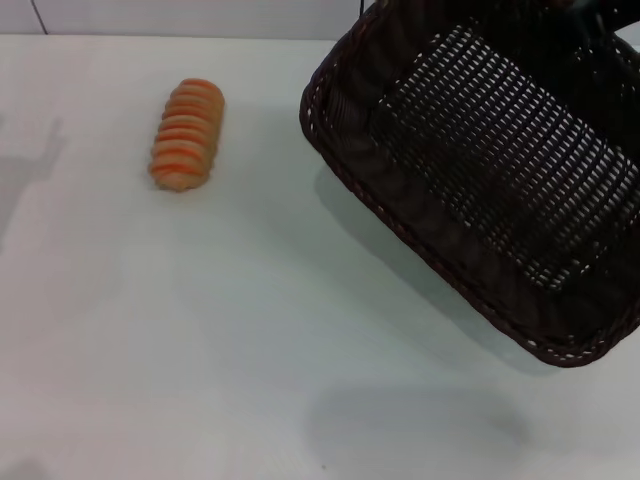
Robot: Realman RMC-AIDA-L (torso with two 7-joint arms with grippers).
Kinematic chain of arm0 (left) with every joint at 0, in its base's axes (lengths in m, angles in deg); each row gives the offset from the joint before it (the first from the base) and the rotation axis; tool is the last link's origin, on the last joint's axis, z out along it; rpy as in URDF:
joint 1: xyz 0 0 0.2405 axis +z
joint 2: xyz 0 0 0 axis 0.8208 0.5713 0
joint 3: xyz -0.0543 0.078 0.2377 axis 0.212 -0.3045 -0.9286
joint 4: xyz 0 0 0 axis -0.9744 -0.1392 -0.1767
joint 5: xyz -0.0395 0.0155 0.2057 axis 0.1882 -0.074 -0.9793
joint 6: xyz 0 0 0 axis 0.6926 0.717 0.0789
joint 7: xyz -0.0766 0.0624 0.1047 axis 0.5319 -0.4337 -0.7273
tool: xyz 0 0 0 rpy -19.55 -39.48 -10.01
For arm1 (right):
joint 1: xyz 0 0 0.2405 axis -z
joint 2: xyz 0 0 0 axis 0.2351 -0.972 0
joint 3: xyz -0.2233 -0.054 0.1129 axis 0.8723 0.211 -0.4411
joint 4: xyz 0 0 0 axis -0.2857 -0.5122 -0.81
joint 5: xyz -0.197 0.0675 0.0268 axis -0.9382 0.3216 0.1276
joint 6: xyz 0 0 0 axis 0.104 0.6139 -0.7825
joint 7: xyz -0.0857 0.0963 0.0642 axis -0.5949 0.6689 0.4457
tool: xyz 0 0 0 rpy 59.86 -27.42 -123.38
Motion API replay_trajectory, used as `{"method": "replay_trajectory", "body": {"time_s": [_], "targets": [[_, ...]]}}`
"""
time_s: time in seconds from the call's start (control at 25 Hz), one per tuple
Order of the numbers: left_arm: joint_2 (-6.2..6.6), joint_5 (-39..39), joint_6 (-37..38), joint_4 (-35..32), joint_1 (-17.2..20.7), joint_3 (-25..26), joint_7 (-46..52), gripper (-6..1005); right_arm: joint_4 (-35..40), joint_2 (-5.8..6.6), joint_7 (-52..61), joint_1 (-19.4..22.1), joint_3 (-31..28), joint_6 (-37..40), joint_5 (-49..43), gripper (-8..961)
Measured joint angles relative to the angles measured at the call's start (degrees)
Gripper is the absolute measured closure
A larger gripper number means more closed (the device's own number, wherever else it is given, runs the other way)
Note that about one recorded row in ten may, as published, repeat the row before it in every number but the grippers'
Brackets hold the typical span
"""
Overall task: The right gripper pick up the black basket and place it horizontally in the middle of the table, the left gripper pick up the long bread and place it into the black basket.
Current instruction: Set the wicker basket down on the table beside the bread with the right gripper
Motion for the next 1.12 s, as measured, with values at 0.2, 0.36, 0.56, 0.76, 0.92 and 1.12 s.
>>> {"method": "replay_trajectory", "body": {"time_s": [0.2, 0.36, 0.56, 0.76, 0.92, 1.12], "targets": [[-0.09, 0.1, 0.1, -0.2, 0.0, 0.0, 0.0, 195, 2.0, 0.34, -11.6, -3.7, 0.2, -1.2, -0.2, 786], [-0.1, 0.3, 0.1, -0.3, 0.0, 0.0, 0.0, 195, 3.7, 0.38, -15.1, -5.1, 0.1, -1.1, -0.2, 786], [-0.16, 1.5, 0.1, -0.6, 0.0, 0.0, 0.0, 195, 9.8, 0.22, -22.8, -8.7, 0.5, -0.7, 0.2, 787], [-0.24, 1.7, 0.3, -0.9, -0.1, 0.0, 0.0, 196, 14.5, -0.3, -28.9, -11.1, 3.2, -0.5, 1.6, 788], [-0.32, 2.2, 0.3, -1.3, -0.2, 0.0, 0.0, 196, 16.9, -0.46, -31.2, -12.5, 5.0, -0.9, 5.4, 790], [-0.36, 2.3, 0.3, -1.3, -0.2, 0.0, 0.0, 196, 17.2, -0.7, -31.0, -13.2, 9.1, -1.6, 7.7, 790]]}}
